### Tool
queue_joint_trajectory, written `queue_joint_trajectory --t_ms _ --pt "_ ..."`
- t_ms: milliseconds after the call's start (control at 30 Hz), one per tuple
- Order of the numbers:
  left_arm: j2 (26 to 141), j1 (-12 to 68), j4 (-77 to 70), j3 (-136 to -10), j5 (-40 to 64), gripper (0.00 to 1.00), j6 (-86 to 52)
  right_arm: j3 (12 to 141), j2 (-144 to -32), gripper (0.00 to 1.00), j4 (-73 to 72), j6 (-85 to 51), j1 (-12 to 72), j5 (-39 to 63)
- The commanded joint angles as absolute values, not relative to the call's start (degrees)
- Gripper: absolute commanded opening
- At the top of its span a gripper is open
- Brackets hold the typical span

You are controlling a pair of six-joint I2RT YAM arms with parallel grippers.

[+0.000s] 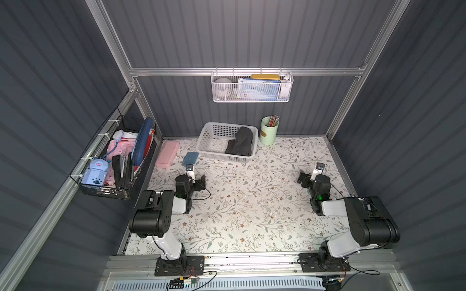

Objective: Roll up the long pants
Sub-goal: Reset both arms

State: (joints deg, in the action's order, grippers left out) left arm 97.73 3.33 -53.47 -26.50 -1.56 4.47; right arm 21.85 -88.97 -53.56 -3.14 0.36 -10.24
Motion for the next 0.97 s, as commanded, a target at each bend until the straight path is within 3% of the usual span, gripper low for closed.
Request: queue_joint_trajectory --t_ms 0,100,200,933 --pt "96.8 4.1 -61.0 -22.6 8.0 0.99 8.4 21.5 -89.6 0.99 -54.7 -3.3 0.3 -10.1" --pt "97.4 4.0 -50.6 -27.7 -6.1 0.99 2.2 21.5 -89.5 0.99 -54.7 -3.3 0.3 -10.0" --pt "97.4 4.1 -58.1 -24.1 4.7 0.99 7.2 21.4 -89.6 0.99 -54.8 -3.4 0.3 -10.0" --pt "97.4 3.6 -53.5 -26.4 4.3 0.99 6.1 21.5 -89.6 0.99 -54.7 -3.4 0.3 -10.0"
